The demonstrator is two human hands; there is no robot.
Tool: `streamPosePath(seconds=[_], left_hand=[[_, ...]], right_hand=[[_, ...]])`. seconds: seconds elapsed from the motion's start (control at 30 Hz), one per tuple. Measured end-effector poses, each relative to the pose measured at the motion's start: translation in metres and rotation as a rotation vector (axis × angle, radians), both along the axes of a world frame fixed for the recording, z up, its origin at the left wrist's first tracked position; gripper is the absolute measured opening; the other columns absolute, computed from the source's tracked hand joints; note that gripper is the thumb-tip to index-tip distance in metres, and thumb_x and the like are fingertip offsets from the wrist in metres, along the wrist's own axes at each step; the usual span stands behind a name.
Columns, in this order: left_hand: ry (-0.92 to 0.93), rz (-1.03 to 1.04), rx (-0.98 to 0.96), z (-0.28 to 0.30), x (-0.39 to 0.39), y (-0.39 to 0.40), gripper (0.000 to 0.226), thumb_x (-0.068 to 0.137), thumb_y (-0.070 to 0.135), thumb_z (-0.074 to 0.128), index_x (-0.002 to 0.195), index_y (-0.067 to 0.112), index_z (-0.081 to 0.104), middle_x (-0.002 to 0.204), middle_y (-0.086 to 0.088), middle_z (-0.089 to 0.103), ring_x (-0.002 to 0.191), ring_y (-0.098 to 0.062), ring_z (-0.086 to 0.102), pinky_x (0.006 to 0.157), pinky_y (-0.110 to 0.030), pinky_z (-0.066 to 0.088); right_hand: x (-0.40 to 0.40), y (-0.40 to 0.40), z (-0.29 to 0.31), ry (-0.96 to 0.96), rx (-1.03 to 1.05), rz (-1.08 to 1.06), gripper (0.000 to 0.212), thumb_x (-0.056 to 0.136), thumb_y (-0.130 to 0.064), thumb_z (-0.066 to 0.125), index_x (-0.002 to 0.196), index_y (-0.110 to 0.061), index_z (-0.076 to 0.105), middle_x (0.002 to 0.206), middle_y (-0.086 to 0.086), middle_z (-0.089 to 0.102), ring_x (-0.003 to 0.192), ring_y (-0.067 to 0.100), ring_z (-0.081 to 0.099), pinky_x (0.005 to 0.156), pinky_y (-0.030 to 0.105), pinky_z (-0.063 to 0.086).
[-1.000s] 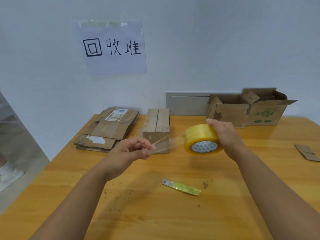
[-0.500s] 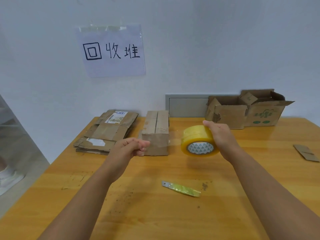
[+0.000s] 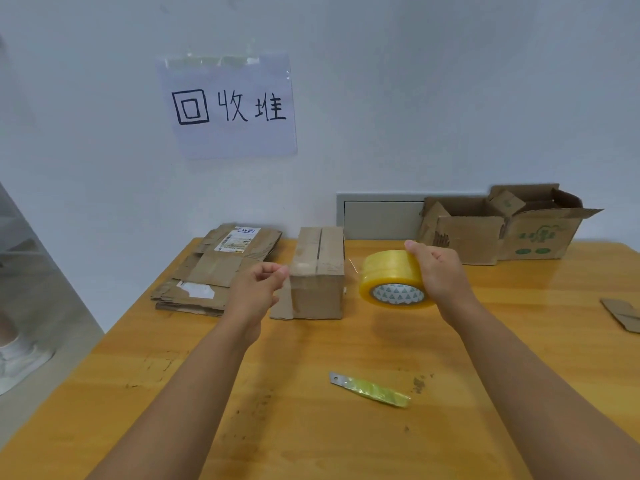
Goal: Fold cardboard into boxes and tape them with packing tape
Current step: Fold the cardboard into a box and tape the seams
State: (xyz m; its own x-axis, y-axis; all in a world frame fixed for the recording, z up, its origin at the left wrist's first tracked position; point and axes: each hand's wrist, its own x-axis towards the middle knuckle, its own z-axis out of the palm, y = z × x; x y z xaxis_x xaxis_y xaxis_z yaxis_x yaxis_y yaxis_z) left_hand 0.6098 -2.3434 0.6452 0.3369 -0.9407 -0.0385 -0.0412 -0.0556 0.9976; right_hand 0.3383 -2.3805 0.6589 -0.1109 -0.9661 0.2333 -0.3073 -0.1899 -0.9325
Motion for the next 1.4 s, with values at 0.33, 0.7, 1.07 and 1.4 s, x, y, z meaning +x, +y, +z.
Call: streamPosePath(seconds=[0.33,0.7,1.07,1.4], left_hand=[[-0.105,0.028,0.011,0.002,0.002,-0.032,0.016,0.093,0.023,0.069,0.102,0.011,0.063,0.088,-0.005,0.064,0.079,-0.015,0.059,0.070,-0.026,0.051],[-0.254,0.058,0.058,-0.014,0.004,-0.048,0.035,0.085,0.029,0.077,0.085,0.022,0.043,0.096,-0.009,0.054,0.085,-0.021,0.048,0.074,-0.035,0.042],[-0.052,-0.028,0.147,-0.011,0.005,-0.052,0.022,0.090,0.014,0.071,0.098,0.014,0.050,0.079,-0.005,0.056,0.075,-0.017,0.048,0.068,-0.033,0.040],[-0.750,-0.004,-0.182,-0.017,-0.004,-0.044,0.017,0.094,0.016,0.064,0.105,0.028,0.065,0.109,0.002,0.051,0.104,-0.016,0.042,0.086,-0.029,0.034]], right_hand=[[0.001,-0.016,0.000,0.071,0.007,0.012,0.051,0.099,-0.042,0.051,0.055,-0.019,0.042,0.056,0.004,0.041,0.057,0.025,0.045,0.060,0.036,0.037],[0.000,-0.030,-0.002,0.107,0.069,0.002,0.055,0.096,-0.043,0.055,0.049,-0.023,0.032,0.051,0.000,0.031,0.055,0.023,0.037,0.059,0.038,0.031],[-0.001,-0.033,-0.013,0.124,0.168,-0.005,0.054,0.094,-0.046,0.056,0.051,-0.023,0.032,0.051,-0.002,0.030,0.057,0.022,0.036,0.060,0.038,0.030],[-0.001,-0.036,-0.019,0.081,0.274,-0.035,0.046,0.093,-0.047,0.055,0.061,-0.021,0.035,0.063,0.005,0.035,0.064,0.024,0.042,0.063,0.038,0.032]])
